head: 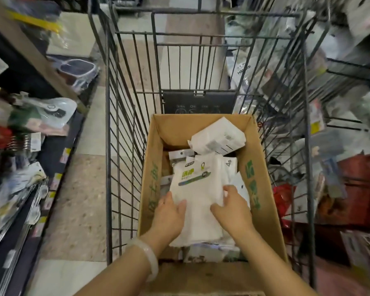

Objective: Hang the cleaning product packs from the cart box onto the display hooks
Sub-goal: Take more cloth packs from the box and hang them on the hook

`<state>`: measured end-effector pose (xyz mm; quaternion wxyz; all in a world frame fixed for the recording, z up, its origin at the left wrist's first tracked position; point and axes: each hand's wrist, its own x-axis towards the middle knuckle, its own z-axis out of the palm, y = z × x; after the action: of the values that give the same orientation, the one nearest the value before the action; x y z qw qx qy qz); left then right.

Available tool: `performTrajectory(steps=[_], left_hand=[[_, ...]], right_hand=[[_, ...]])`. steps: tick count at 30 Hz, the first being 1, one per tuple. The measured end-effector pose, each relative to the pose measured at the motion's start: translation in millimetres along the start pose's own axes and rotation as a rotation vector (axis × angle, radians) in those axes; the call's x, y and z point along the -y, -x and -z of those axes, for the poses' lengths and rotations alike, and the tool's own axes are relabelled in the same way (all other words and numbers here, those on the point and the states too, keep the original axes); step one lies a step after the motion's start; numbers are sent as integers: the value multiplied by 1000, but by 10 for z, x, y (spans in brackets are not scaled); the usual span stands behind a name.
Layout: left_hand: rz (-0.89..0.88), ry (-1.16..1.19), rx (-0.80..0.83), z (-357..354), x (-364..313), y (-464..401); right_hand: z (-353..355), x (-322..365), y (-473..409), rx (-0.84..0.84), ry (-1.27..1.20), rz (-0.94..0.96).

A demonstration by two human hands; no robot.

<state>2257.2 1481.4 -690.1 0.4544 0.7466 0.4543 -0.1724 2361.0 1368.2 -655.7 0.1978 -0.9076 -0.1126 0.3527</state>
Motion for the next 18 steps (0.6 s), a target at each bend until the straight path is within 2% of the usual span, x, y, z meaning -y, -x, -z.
performTrajectory(steps=[4, 7, 9, 12, 18], left_hand=[[182, 277, 58, -182, 38, -345], [364, 443, 88, -274, 73, -494], [392, 468, 132, -330, 57, -514], [391, 499, 163, -361, 41, -499], [366, 559, 137, -517, 316, -839]], right_hand=[[171, -281, -186, 120, -11, -109], [38, -308, -399, 207, -271, -166], [-40, -274, -463, 163, -424, -192], [-101, -283, -484, 5, -403, -133], [-103, -461, -468, -46, -456, -79]])
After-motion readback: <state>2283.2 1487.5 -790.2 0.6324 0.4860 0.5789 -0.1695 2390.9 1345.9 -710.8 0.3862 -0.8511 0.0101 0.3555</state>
